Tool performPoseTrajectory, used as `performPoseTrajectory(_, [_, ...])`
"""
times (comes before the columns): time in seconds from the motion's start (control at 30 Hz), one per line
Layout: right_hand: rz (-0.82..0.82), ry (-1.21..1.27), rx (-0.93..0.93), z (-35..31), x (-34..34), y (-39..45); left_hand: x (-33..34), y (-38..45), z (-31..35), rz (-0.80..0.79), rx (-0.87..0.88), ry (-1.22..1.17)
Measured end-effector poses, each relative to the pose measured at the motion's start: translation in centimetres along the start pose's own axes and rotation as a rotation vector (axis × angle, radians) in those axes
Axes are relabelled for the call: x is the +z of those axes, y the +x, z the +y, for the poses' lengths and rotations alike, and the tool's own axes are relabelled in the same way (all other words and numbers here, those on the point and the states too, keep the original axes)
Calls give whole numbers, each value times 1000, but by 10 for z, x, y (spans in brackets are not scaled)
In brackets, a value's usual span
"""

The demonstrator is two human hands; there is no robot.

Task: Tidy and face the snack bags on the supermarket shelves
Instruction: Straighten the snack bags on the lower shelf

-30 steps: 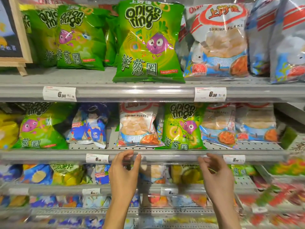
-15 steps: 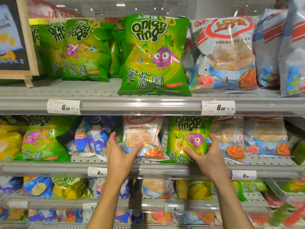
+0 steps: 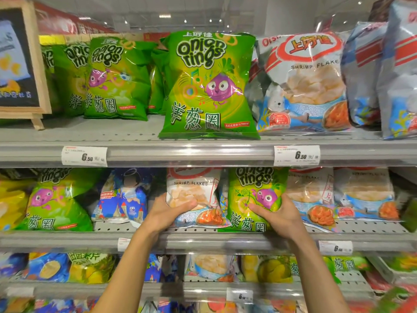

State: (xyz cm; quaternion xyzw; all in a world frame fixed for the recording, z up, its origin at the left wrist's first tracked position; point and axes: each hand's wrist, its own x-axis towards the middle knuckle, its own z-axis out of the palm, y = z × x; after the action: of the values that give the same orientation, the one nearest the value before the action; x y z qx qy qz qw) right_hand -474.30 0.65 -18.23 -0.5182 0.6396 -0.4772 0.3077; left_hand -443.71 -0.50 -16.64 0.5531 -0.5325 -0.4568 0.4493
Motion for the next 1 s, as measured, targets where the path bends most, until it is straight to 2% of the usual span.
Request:
performPoseTrajectory(0.23, [156,-21,-85,-13,-32,-14,2,-7,0,129,68,-109])
performPoseTrajectory(0.53, [308,21,45,23,-104,-63,76,1,12,17,176,-90])
performPoseTrajectory(0.77, [284,45,88,43,-116,-92,122,8,7,-15,136,-46])
performPoseTrajectory(1.0, [223,89,89,41,-121,-107,130,4,6,-102,182,211])
